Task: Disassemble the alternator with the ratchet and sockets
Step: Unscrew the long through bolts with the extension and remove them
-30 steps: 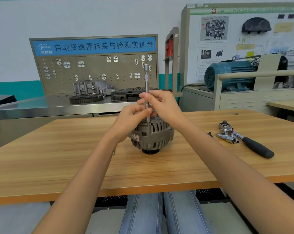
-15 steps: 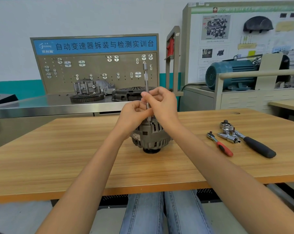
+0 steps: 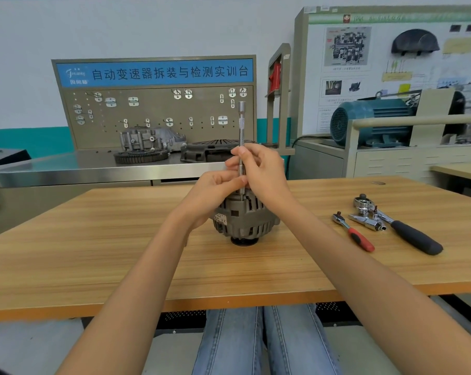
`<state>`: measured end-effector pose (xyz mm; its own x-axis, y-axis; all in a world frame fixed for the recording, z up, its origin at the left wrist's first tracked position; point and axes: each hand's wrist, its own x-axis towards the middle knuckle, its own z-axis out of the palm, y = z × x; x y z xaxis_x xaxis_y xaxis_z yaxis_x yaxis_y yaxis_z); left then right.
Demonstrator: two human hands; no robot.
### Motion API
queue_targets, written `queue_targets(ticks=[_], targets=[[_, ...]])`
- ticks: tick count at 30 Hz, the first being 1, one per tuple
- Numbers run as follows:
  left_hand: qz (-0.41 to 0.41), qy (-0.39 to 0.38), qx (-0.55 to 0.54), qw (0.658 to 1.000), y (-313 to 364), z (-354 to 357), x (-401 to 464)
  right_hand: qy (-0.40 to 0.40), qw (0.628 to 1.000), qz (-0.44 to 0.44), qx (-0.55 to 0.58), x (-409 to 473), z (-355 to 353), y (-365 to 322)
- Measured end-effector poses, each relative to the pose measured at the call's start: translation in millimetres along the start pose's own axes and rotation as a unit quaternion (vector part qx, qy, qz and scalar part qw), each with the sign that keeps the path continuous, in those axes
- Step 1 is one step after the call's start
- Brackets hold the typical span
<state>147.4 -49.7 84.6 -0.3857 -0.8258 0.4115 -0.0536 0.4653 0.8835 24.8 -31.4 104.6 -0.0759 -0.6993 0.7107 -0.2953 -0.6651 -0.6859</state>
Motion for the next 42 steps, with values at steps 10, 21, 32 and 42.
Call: queue_targets(ticks=[10, 21, 32, 42], targets=[[0.03, 0.075, -0.017, 0.997, -6.1, 6.9, 2.7, 0.054, 0.994, 0.04, 0.09, -7.6, 13.2, 2.7], [0.034, 0.081, 0.007, 0.996, -4.7, 7.8, 3.7, 0.011, 0.999, 0.014, 0.051, -7.0, 14.1, 1.6], [0.029, 0.075, -0.021, 0.997, -7.3, 2.8, 0.8, -0.022, 0.997, 0.035, 0.063, -4.8, 12.0, 5.4], [0.044, 0.118, -0.019, 0.992, -8.7, 12.2, 3.4, 0.017, 0.976, 0.066, 0.208, -14.7, 14.9, 10.1]])
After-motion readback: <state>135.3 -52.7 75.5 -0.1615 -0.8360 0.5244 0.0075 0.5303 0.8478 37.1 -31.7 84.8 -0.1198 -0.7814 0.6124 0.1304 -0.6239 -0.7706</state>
